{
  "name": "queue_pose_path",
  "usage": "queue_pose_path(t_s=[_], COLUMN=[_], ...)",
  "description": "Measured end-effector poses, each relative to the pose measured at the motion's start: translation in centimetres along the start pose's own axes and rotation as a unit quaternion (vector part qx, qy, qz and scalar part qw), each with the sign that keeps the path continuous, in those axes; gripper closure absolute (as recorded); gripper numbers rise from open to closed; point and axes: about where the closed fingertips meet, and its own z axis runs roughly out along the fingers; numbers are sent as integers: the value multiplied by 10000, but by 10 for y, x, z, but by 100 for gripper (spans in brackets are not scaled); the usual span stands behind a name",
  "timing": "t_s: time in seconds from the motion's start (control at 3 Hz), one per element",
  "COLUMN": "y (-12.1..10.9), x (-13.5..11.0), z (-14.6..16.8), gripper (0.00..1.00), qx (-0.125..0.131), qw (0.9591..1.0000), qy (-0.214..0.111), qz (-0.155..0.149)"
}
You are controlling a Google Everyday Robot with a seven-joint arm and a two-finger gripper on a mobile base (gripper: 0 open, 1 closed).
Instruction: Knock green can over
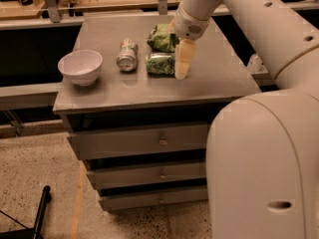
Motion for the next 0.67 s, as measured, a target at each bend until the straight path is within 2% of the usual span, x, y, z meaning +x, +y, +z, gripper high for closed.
queue_pose_path(t_s=[0.33, 0.67], y=[12, 14], x=[21, 22], z=[-24, -25], gripper=[0, 0], qx=[198, 203], qw=[9994, 9993], qy=[130, 138], qz=[269, 287])
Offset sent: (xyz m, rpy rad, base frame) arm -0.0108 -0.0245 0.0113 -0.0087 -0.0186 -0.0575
